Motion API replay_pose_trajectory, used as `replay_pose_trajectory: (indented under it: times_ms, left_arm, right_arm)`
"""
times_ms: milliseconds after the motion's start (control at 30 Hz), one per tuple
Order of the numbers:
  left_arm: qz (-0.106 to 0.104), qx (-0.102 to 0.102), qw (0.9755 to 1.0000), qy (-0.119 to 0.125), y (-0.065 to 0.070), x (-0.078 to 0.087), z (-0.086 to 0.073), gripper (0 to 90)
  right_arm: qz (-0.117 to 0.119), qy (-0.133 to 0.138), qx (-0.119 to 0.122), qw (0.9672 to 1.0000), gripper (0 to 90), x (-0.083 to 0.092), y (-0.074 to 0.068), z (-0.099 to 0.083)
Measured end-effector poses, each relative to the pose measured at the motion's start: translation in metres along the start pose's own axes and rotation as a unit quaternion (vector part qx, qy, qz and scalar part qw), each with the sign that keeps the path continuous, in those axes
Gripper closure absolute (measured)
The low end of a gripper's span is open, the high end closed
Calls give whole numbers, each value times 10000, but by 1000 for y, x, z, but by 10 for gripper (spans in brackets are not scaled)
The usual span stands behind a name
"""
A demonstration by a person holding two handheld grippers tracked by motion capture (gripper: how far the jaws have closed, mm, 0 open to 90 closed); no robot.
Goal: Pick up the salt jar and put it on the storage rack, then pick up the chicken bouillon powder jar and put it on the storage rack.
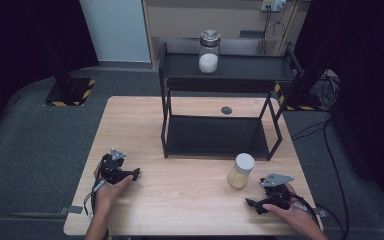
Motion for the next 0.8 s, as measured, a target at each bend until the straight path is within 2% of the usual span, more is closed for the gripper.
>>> replay_pose_trajectory:
  times_ms: [200,800]
  left_arm:
    - [-20,-7,9998,182,0,-4,-6,0]
    - [16,16,9999,162,3,-5,-3,0]
  right_arm:
    - [0,-1,-2,10000,12,0,0,0]
    - [7,-2,7,10000,13,0,0,0]
Point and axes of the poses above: each handheld gripper's, and its own axes: x roughly backward along the jaws, z roughly out of its top, y roughly to its right, the point moved 5 cm from there along -x, roughly forward along the jaws, and after that the axes turned 15 degrees about -x, right-handed, at the moved point
